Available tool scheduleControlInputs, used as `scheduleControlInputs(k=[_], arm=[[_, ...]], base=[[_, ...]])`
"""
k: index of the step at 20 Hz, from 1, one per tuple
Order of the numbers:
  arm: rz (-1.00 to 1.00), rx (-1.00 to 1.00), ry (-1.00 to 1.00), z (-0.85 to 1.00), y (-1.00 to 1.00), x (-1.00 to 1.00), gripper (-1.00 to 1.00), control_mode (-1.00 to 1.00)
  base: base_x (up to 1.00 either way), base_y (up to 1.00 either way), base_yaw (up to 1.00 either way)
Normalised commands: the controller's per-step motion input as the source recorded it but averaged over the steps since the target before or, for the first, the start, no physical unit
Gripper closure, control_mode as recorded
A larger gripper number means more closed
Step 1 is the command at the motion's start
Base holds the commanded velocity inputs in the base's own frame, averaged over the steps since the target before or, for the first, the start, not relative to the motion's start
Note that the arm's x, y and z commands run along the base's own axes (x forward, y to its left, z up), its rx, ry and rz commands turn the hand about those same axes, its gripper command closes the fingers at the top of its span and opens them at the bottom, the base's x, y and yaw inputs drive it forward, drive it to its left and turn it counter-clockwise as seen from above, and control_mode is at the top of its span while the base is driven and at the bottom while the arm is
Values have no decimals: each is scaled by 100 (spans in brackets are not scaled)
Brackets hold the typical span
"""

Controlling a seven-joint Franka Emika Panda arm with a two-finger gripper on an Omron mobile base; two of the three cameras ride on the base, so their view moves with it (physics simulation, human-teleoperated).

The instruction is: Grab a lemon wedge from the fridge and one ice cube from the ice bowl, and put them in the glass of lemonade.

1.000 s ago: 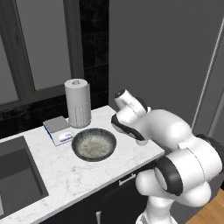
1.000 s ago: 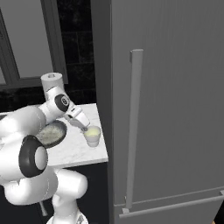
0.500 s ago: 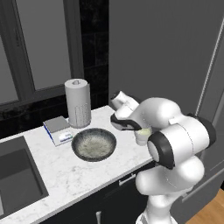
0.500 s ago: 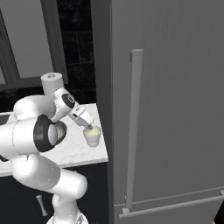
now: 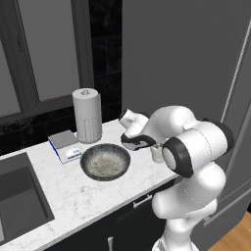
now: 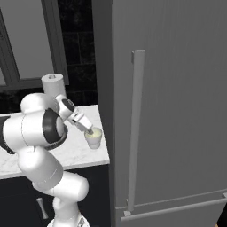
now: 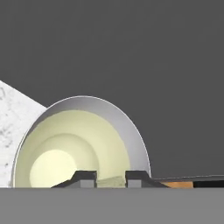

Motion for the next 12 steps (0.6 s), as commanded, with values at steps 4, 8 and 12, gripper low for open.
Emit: scheduleControlInputs(k=[4,8,12], arm=[[-10,-1,0,22,-3,3,100,-100],[-9,0,0,38,-17,0,-100,-100],[-7,-2,0,3,-3,0,-100,-100]], base=[[0,0,0],[0,0,0],[0,0,0]])
